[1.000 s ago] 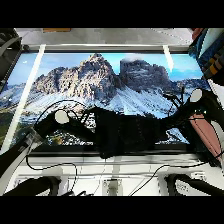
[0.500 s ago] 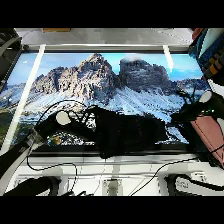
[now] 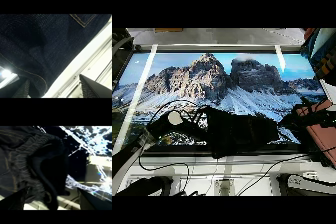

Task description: Fold the clothes and pants, and hang the long-sleeved shirts on hangers.

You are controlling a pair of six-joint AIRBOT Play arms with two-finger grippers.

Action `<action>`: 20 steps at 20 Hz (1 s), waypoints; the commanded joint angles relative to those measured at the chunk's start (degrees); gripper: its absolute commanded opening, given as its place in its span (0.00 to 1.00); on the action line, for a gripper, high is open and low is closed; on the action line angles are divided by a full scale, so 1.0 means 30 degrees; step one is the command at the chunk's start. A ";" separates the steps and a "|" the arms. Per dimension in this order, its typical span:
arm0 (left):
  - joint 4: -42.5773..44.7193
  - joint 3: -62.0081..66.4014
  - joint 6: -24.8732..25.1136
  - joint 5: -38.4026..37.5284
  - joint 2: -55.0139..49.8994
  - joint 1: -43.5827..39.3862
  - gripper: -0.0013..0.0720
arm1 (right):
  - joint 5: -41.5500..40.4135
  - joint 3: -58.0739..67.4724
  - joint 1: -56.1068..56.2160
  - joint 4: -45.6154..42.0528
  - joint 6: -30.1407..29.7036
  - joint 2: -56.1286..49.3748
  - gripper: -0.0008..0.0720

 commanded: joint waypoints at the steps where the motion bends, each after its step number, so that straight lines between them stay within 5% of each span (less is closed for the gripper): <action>1: 0.0000 -0.0015 -0.0007 0.0138 0.0015 -0.0007 0.97 | -0.0729 -0.0860 0.1093 0.0124 -0.0233 -0.0036 0.97; 5: 0.0000 -0.0015 -0.0007 0.0160 0.0015 -0.0029 0.97 | -0.2936 -0.0860 0.3512 -0.1494 -0.0087 -0.0036 0.97; 8: 0.0000 -0.0015 -0.0007 0.0160 0.0015 -0.0029 0.97 | -0.5268 -0.0852 0.4626 -0.2943 0.1960 -0.0095 0.97; 13: 0.0000 -0.0015 -0.0007 0.0350 0.0015 -0.0029 0.97 | -0.3657 -0.0845 0.5217 -0.1749 0.2346 -0.1836 0.94; 14: 0.0000 -0.0015 -0.0007 0.0437 0.0015 -0.0029 0.97 | -0.3067 -0.0845 0.5457 -0.1042 0.2266 -0.2244 0.90; 17: 0.0007 -0.0015 0.0000 0.0627 0.0015 -0.0029 0.97 | -0.2018 -0.0845 0.6710 0.1137 0.2273 -0.2710 0.16; 20: 0.0007 -0.0015 -0.0007 0.0648 0.0015 -0.0029 0.97 | -0.2259 -0.0845 0.8408 0.1632 0.2288 -0.2688 0.13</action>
